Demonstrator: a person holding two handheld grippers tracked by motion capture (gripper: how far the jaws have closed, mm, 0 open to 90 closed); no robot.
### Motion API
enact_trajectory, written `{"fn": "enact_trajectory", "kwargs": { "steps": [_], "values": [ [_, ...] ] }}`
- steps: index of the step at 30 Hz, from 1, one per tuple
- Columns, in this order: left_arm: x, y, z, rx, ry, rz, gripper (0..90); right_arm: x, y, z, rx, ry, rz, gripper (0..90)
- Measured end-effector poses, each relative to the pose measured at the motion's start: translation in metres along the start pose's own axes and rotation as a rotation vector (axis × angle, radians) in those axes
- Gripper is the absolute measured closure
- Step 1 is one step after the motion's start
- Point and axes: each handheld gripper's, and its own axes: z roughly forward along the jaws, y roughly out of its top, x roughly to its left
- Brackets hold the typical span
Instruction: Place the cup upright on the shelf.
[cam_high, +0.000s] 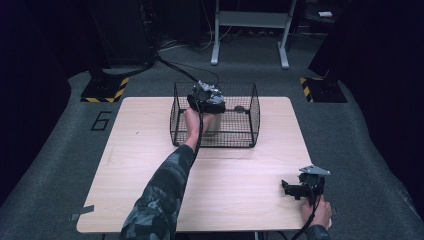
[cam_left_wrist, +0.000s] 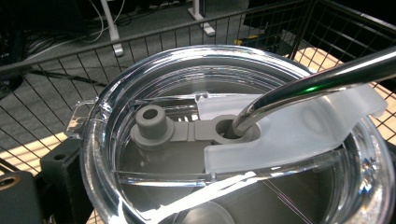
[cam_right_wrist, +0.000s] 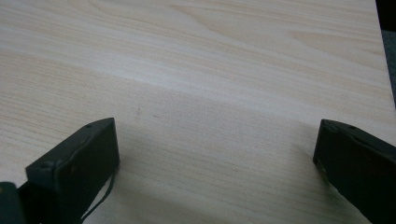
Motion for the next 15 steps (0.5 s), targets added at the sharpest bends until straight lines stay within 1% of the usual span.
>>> {"fn": "enact_trajectory", "kwargs": {
  "steps": [2,3,5,6,8,9,10,13,14,15],
  "values": [
    [-0.003,-0.003,0.004,0.006,0.003,-0.009,3.9,0.0,0.0,0.0,0.0,0.0,0.0,0.0],
    [-0.003,-0.003,0.005,0.012,-0.001,-0.001,3.9,0.0,0.0,0.0,-0.002,0.0,0.0,0.0],
    [-0.006,-0.006,0.007,0.015,0.001,0.0,3.9,0.0,0.0,0.0,0.0,0.0,-0.001,0.0],
    [-0.006,-0.007,0.007,0.005,0.003,0.011,3.9,0.0,0.0,0.0,0.0,0.0,-0.001,0.0],
    [-0.007,-0.008,0.007,0.009,-0.001,0.015,3.9,0.0,0.0,0.0,-0.002,0.0,0.0,0.0],
    [-0.007,-0.008,0.006,0.012,-0.006,0.021,3.9,0.0,0.0,0.0,-0.001,0.0,-0.001,0.0],
    [-0.006,-0.009,0.006,0.027,-0.008,0.035,3.9,0.0,0.0,0.0,-0.001,-0.001,0.0,0.0],
    [-0.005,-0.013,0.003,0.015,-0.012,0.029,3.8,0.0,0.0,0.0,0.0,0.0,0.001,0.0],
    [-0.004,-0.015,0.002,0.005,-0.012,0.012,3.8,0.001,0.0,0.0,-0.006,-0.003,0.009,0.0],
    [-0.003,-0.015,0.001,0.005,-0.015,0.009,3.8,0.001,0.0,0.001,-0.009,-0.005,0.015,0.0]
  ]
}}
